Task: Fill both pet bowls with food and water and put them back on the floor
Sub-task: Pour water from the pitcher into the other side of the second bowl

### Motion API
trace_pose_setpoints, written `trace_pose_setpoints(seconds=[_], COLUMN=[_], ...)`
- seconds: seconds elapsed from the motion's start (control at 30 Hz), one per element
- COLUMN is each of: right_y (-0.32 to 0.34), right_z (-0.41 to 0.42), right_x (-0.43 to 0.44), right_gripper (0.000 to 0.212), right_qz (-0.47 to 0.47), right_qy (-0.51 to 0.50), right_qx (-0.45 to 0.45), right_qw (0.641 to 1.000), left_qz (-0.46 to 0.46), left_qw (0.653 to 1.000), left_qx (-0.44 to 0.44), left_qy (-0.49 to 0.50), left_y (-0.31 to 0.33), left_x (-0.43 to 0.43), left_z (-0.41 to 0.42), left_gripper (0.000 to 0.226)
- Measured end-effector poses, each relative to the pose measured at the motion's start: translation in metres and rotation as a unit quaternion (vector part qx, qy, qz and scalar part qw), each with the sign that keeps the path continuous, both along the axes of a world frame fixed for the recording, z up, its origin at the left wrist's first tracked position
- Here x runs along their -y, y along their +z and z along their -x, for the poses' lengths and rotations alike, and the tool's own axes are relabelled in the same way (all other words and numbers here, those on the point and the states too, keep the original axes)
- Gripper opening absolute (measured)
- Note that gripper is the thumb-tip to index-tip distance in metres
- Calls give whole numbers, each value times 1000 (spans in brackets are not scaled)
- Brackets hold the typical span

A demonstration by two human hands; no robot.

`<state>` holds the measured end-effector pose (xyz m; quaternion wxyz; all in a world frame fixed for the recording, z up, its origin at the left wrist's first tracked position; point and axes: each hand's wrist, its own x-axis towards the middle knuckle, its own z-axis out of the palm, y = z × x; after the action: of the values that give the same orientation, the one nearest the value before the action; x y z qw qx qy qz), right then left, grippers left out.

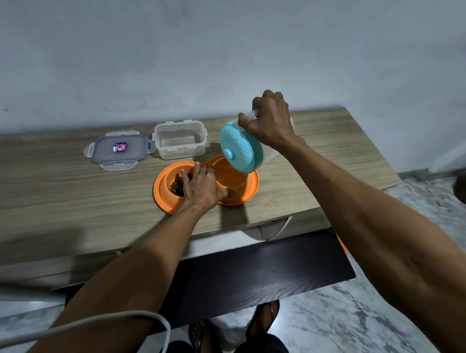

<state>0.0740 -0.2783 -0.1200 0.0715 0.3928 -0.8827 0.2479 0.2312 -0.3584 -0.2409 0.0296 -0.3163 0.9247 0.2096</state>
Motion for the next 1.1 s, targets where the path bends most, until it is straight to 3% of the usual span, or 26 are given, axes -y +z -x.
trace_pose_setpoints(seconds=[0.7,0.9,1.1], right_y=[-9,-18,-37], right_z=[5,24,54], right_x=[1,-22,-39], right_gripper=[38,38,28], right_qz=[10,134,241], right_qy=[-10,-78,-181], right_qx=[15,139,304], right_qw=[1000,978,903], left_qz=[9,14,18], left_qw=[1000,1000,1000], left_qx=[2,8,15], left_qy=[-5,-6,-8], left_y=[-2,-5,-2], left_x=[1,3,1], left_z=[1,2,2], left_gripper=[99,106,107])
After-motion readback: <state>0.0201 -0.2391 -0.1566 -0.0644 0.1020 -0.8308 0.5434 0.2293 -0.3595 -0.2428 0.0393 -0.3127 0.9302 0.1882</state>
